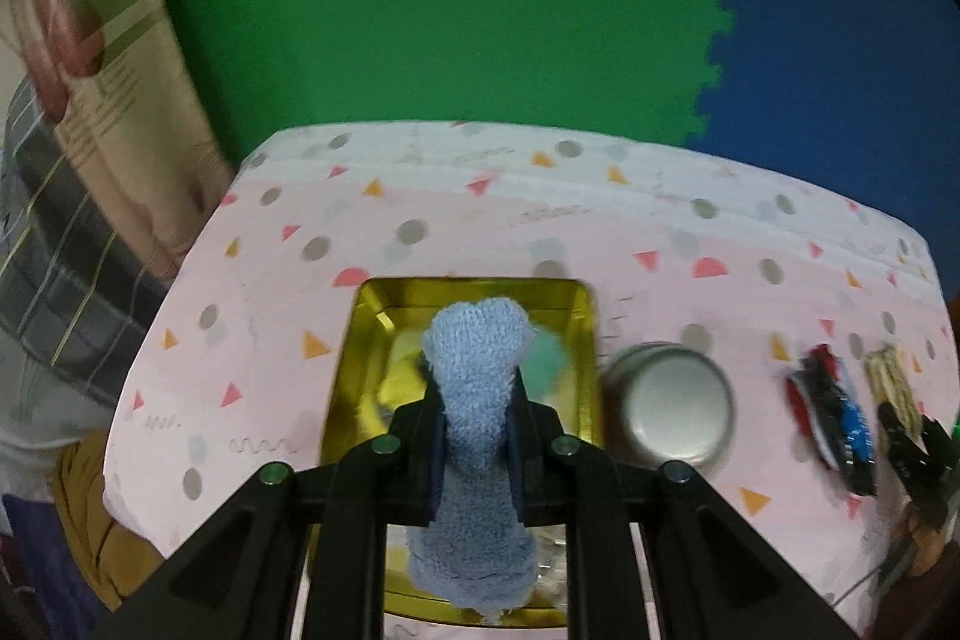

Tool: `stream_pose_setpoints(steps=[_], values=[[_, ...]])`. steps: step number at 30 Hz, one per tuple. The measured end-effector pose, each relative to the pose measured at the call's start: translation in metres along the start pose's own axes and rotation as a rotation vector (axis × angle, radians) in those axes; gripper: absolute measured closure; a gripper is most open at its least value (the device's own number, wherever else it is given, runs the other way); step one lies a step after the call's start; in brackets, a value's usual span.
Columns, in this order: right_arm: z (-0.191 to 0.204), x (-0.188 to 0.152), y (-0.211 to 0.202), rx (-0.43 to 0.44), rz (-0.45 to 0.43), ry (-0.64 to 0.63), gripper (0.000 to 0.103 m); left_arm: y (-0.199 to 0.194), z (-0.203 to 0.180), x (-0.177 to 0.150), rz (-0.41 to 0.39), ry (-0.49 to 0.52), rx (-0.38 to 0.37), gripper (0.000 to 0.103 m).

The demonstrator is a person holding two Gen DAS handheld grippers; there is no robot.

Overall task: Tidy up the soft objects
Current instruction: 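Carry the blue towel into the gold tin and open the left tool while the right holds the yellow towel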

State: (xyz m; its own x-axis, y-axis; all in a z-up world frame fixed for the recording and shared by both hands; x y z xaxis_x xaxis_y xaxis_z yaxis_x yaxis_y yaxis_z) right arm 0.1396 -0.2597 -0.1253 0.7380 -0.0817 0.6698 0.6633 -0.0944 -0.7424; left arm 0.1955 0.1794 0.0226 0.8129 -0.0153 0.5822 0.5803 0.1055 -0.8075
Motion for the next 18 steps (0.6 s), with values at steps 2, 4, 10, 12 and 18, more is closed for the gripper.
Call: stream_pose_setpoints(steps=[2,4,10,12,18], values=[[0.000,0.000,0.000,0.000,0.000,0.000,0.057,0.005,0.010,-0.001,0.005,-0.014,0.016,0.087],[0.000,0.000,0.000,0.000,0.001,0.000,0.057,0.008,0.018,0.000,0.006,-0.025,0.032,0.087],[0.000,0.000,0.000,0.000,0.001,0.000,0.057,0.023,0.030,0.005,0.013,-0.023,0.075,0.087],[0.000,0.000,0.000,-0.001,0.001,0.000,0.057,0.031,0.031,0.007,0.024,-0.023,0.074,0.087],[0.000,0.000,0.000,-0.002,0.001,0.000,0.057,0.059,0.031,0.010,0.049,-0.001,0.103,0.087]])
Point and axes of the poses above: each gripper's, at about its wrist camera, not at the fingertips, and y roughly the way its jaws point, z to its left, x to its top, the point moved 6 cm from there along y, roughly the way its jaws point, and after that the axes turned 4 degrees about -z, right-handed, at the moved point
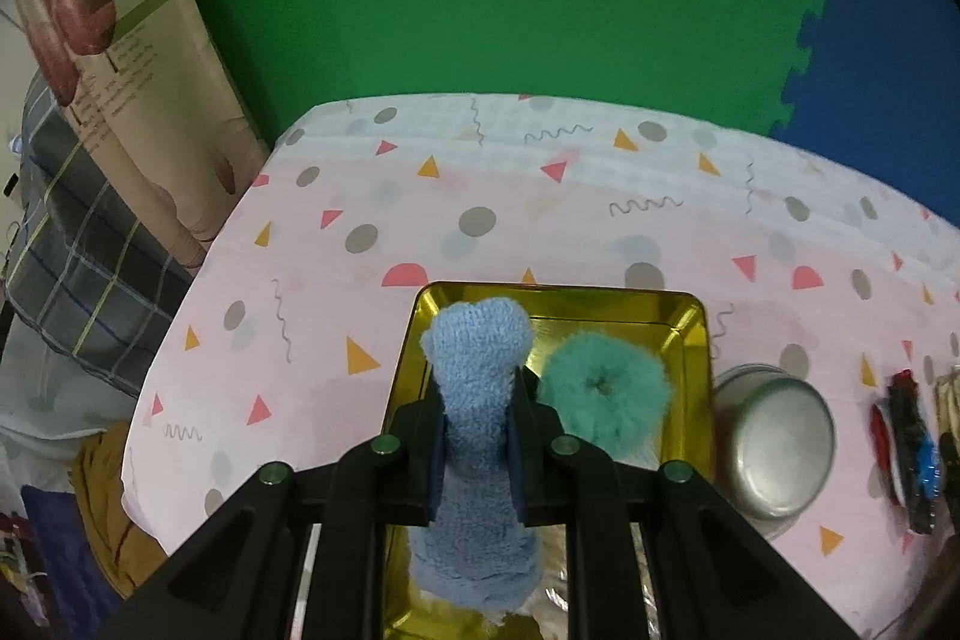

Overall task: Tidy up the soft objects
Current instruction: 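Carry the blue towel into the gold tin and open the left tool while the right holds the yellow towel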

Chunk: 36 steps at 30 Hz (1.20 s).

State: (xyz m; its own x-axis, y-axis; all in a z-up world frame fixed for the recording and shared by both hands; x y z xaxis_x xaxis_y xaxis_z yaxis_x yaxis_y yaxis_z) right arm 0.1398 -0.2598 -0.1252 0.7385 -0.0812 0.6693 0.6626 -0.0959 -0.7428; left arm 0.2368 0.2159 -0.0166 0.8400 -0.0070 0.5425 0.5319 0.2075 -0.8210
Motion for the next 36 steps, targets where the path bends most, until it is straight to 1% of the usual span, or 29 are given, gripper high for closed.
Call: stream_pose_setpoints(steps=[4,9,11,16,17,18,29,33,36], values=[[0.000,0.000,0.000,0.000,0.000,0.000,0.057,0.019,-0.001,0.000,0.022,0.013,0.008,0.085],[0.000,0.000,0.000,-0.002,0.000,-0.001,0.057,0.037,0.003,-0.004,0.041,-0.016,0.013,0.084],[-0.001,0.000,0.000,-0.004,0.001,-0.003,0.057,0.042,0.005,-0.005,0.045,-0.034,-0.005,0.083],[-0.001,0.000,0.001,-0.006,0.002,-0.007,0.057,0.044,0.007,-0.010,0.050,-0.037,-0.029,0.075],[-0.002,0.000,0.001,-0.007,0.003,-0.008,0.057,0.043,0.008,-0.011,0.051,-0.039,-0.040,0.070],[-0.001,0.000,0.001,-0.008,0.003,-0.009,0.057,0.041,0.008,-0.011,0.048,-0.040,-0.051,0.068],[-0.001,0.000,0.001,-0.008,0.004,-0.010,0.057,0.001,0.012,-0.012,-0.011,-0.052,-0.096,0.068],[-0.001,0.000,0.001,-0.008,0.004,-0.009,0.057,-0.018,0.008,-0.020,-0.033,-0.043,-0.110,0.068],[-0.001,0.000,0.001,-0.008,0.005,-0.009,0.057,-0.032,0.005,-0.033,-0.047,-0.040,-0.123,0.068]])
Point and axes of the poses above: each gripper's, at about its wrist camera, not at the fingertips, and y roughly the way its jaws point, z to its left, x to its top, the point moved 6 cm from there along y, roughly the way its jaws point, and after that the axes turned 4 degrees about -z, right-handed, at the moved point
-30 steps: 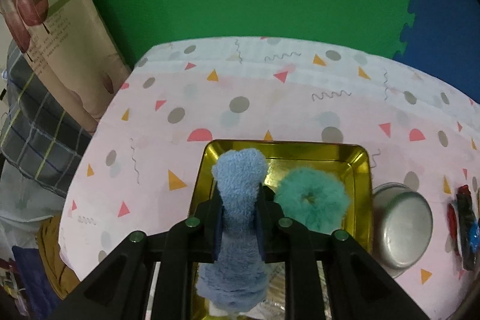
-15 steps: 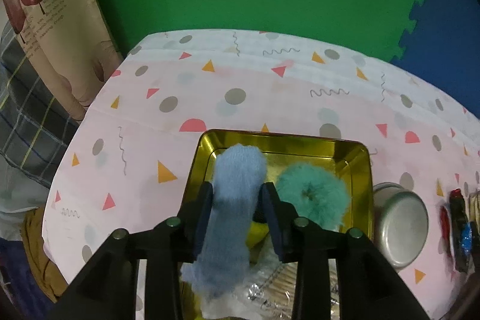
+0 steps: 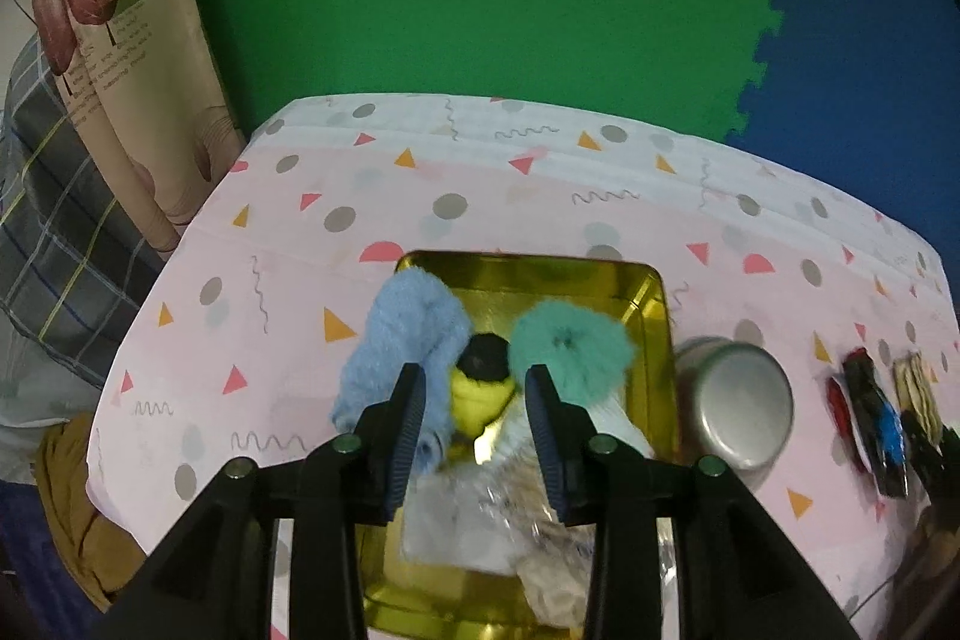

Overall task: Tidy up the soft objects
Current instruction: 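Carry the blue towel into the gold tin and open the left tool while the right holds the yellow towel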

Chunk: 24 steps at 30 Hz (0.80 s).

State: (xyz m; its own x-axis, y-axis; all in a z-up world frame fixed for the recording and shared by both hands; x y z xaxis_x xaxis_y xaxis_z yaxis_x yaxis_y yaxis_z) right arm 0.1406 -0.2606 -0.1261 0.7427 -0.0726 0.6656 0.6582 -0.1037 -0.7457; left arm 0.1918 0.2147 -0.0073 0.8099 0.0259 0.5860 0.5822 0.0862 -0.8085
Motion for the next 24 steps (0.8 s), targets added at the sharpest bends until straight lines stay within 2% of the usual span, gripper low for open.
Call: stream_pose_setpoints(steps=[11,20,24], values=[[-0.001,0.000,0.000,0.003,0.001,0.002,0.056,-0.028,-0.003,-0.051,-0.043,0.026,-0.006,0.068],[-0.001,0.000,0.000,-0.010,0.001,-0.012,0.057,-0.028,-0.003,-0.079,-0.082,0.011,0.020,0.068],[-0.001,0.000,-0.001,-0.018,0.003,-0.013,0.062,-0.024,-0.006,-0.087,-0.090,0.026,0.018,0.068]])
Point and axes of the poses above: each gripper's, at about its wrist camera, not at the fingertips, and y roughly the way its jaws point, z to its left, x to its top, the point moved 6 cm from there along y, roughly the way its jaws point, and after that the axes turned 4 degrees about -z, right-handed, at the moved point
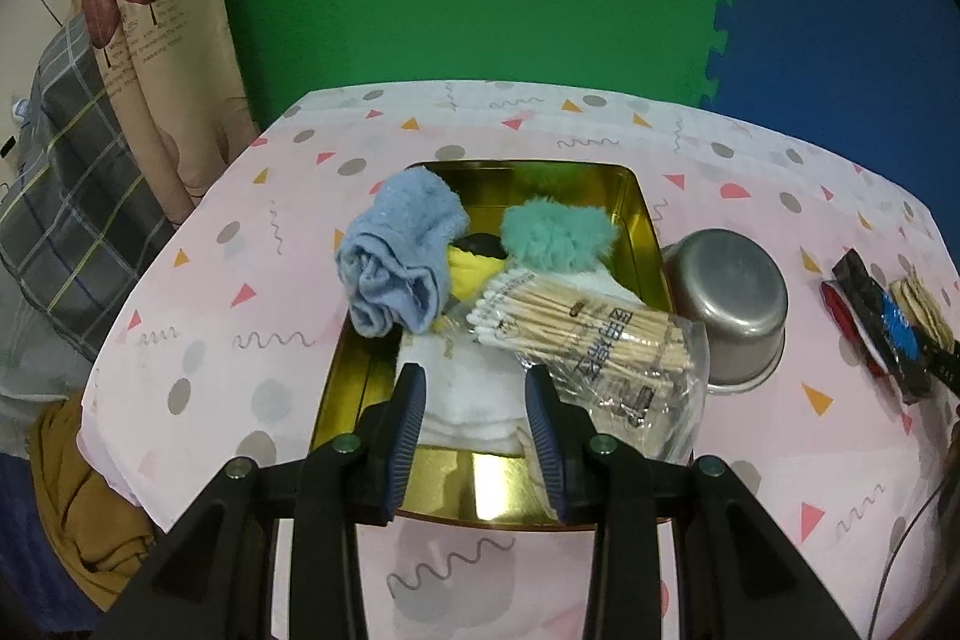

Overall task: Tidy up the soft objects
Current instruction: 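Carry the blue towel into the gold tin and open the left tool while the right holds the yellow towel, then carry the yellow-orange towel over the gold tin and open the right tool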

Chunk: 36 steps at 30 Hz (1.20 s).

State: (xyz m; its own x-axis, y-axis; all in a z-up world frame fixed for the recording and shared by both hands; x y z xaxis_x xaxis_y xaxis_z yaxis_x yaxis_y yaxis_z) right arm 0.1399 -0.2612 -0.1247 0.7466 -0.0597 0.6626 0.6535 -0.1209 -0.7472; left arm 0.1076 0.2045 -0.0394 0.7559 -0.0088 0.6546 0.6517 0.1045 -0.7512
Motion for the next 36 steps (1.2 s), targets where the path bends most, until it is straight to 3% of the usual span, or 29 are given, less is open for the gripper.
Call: stream_pose_setpoints(steps=[7,16,36], values=[[0.006,0.003,-0.002,-0.024,0.006,0.017,0.071,-0.001,0.002,-0.008,-0.034,0.029,0.035,0.068],[0.017,0.016,-0.023,-0.040,-0.003,0.041,0.072,-0.005,0.009,-0.012,-0.056,0.017,0.020,0.068],[0.098,0.050,-0.093,0.082,-0.081,-0.063,0.072,-0.021,0.034,-0.014,-0.107,-0.073,0.004,0.068]])
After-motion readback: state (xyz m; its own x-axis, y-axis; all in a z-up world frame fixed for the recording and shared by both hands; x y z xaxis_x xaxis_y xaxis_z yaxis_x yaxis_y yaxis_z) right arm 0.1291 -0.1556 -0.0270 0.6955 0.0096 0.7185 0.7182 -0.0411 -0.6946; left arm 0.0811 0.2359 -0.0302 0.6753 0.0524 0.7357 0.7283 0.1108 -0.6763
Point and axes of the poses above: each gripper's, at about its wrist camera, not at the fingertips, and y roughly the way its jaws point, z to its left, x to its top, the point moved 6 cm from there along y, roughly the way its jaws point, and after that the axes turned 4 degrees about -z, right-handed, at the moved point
